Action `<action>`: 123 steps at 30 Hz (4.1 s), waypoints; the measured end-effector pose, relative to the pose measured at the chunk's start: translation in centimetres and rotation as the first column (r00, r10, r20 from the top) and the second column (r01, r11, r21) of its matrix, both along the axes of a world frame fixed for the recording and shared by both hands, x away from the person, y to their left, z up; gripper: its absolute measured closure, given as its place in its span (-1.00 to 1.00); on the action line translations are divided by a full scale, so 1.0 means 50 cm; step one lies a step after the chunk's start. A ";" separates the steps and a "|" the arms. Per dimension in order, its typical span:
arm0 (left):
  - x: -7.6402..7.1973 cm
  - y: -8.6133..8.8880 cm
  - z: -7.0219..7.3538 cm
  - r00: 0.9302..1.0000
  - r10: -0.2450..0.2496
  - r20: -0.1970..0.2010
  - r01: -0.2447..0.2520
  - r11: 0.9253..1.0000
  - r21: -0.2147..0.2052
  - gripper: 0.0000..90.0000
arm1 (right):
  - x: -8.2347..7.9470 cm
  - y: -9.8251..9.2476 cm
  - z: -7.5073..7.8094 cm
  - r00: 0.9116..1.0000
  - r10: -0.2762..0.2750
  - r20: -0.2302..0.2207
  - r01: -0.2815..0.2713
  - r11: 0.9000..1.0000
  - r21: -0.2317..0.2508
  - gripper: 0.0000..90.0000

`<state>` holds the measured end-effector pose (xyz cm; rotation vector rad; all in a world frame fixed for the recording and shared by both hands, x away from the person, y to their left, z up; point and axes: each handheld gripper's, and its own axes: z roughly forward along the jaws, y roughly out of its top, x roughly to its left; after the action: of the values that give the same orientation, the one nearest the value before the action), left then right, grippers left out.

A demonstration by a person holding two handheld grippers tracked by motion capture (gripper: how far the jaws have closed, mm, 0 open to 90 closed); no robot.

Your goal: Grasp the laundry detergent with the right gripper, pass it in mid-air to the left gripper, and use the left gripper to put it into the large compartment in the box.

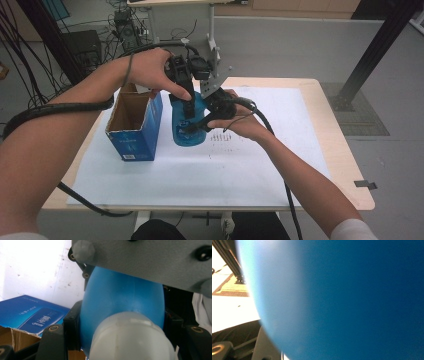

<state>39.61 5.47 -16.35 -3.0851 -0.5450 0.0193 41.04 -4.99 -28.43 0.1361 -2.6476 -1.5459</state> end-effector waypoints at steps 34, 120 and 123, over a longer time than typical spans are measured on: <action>0.001 -0.003 0.005 1.000 0.005 0.005 -0.005 1.000 -0.001 -0.18 | 0.002 -0.002 0.001 1.000 -0.002 -0.007 0.002 1.000 0.016 -0.12; 0.093 0.280 0.293 0.226 0.970 0.090 -0.961 0.237 -0.141 -0.18 | -0.013 -0.388 0.033 0.803 -0.593 -0.062 0.479 0.703 -0.525 -0.91; 0.094 0.286 0.292 0.208 0.974 0.095 -0.966 0.219 -0.137 -0.18 | -0.012 -0.388 0.036 0.803 -0.593 -0.062 0.479 0.703 -0.526 -0.91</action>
<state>44.32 19.80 -1.77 -2.1145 -2.4146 -0.2173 40.42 -24.38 -26.63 -0.8767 -2.9130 -0.8206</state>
